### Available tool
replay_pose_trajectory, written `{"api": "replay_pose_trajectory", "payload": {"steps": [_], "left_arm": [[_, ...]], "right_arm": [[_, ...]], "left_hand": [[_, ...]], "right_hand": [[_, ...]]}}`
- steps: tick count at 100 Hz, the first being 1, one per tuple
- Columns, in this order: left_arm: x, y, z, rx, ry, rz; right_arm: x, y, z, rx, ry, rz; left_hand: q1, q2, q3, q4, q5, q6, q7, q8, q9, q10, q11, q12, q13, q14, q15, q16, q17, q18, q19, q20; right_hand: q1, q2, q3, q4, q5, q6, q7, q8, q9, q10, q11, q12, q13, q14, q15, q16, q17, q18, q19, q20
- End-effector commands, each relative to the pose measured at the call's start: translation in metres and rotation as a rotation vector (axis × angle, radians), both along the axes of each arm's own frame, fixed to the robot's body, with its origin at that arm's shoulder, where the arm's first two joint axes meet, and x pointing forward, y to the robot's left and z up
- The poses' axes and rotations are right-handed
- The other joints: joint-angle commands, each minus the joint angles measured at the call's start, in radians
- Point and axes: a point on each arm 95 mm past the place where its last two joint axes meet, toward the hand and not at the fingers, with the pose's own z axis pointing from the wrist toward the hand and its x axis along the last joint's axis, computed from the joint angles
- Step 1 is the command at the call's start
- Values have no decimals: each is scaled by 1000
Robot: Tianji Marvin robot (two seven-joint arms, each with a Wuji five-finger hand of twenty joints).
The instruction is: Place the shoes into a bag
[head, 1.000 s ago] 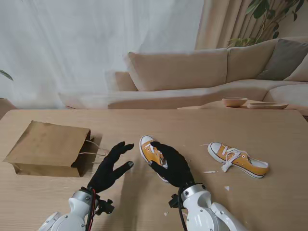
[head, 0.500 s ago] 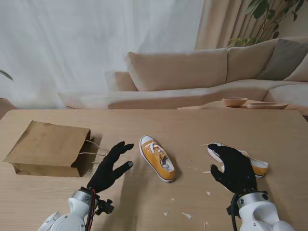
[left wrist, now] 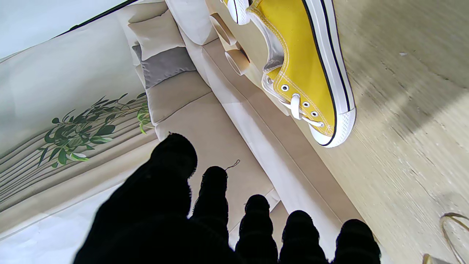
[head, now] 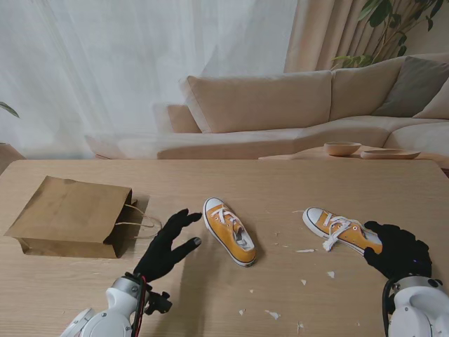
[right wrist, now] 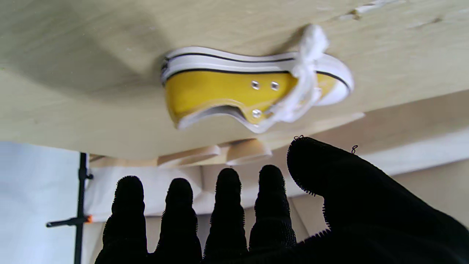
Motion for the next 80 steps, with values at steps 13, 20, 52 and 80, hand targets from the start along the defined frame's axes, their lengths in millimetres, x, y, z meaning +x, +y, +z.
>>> {"api": "replay_pose_trajectory", "payload": {"steps": [13, 20, 52, 80], "left_arm": [[-1, -3, 0, 5, 8, -7], [-1, -2, 0, 6, 6, -4], [-1, -2, 0, 8, 5, 3], [-1, -4, -2, 18, 13, 3]], "right_arm": [[3, -19, -15, 34, 59, -53], [5, -25, -20, 53, 64, -52], [20, -36, -33, 113, 85, -78], [38, -39, -44, 136, 119, -85]], "left_hand": [[15, 16, -1, -6, -11, -12, 8, 2, -12, -22, 15, 12, -18, -30, -14, 5, 1, -35, -21, -18], [14, 17, -1, -6, -12, -12, 7, 2, -12, -23, 15, 12, -18, -31, -14, 5, 1, -35, -21, -18], [16, 16, -2, -6, -12, -12, 8, 2, -12, -22, 16, 13, -18, -30, -14, 6, 1, -35, -21, -17], [17, 17, -2, -6, -11, -11, 9, 3, -11, -22, 17, 13, -17, -28, -13, 8, 1, -34, -20, -15]], "right_hand": [[-38, -55, 2, -84, 75, -84, 84, 38, -21, 3, -31, -10, -6, -22, -46, -24, -30, -12, 3, 8], [-41, -61, 3, -119, 92, -125, 90, 6, -21, 1, -74, -29, -10, -28, -96, -50, -50, -21, -14, 3], [-37, -81, 30, -150, 93, -182, 70, -33, -21, -11, -159, -62, -21, -42, -174, -56, -81, -38, -34, 14], [-49, -85, 25, -164, 65, -185, 36, -43, -23, -10, -195, -76, -24, -43, -193, -50, -87, -42, -36, 22]]}}
